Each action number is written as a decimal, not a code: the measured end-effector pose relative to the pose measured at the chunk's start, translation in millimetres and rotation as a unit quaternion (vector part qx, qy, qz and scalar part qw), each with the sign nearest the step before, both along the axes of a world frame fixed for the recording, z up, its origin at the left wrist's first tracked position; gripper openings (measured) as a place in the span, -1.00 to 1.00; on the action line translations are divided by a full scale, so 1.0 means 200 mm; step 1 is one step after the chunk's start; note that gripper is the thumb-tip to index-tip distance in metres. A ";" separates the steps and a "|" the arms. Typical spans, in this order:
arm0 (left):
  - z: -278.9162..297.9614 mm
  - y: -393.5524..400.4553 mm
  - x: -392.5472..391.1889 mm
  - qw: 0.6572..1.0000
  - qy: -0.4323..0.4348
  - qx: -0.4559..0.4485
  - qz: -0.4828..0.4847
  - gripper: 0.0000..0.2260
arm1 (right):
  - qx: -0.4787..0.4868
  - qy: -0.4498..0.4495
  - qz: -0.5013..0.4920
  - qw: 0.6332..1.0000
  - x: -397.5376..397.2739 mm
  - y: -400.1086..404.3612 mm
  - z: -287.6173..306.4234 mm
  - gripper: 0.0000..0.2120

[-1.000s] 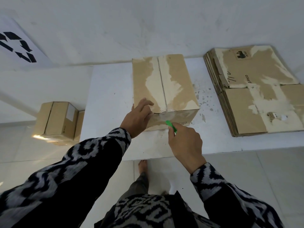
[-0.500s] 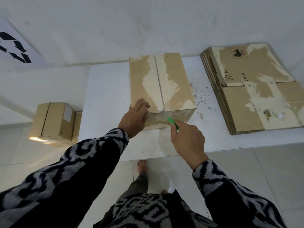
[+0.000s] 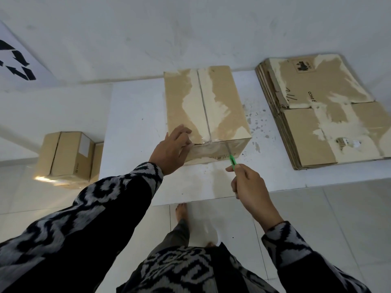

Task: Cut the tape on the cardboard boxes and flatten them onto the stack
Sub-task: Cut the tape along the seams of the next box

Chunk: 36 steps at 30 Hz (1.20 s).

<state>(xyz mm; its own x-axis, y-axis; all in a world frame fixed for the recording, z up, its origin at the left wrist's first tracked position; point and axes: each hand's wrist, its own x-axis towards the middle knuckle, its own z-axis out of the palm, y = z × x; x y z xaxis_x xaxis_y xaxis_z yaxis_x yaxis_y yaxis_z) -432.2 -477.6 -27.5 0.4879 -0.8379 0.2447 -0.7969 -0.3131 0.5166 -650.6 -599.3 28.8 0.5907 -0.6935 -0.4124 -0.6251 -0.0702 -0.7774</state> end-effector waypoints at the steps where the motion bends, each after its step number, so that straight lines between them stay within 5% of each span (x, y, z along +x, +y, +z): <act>1: 0.01 0.00 0.01 1.000 0.005 0.005 -0.002 -0.90 | 0.050 -0.016 -0.023 0.998 0.00 0.01 -0.01 -0.68; 8: 0.07 0.03 0.03 0.998 0.045 0.029 -0.016 -0.89 | 0.182 -0.075 -0.091 0.976 0.01 0.04 -0.02 -0.65; 36: 0.07 0.08 0.01 0.996 0.037 0.081 -0.006 -0.70 | 0.213 -0.095 -0.128 0.964 0.09 0.03 -0.05 -0.62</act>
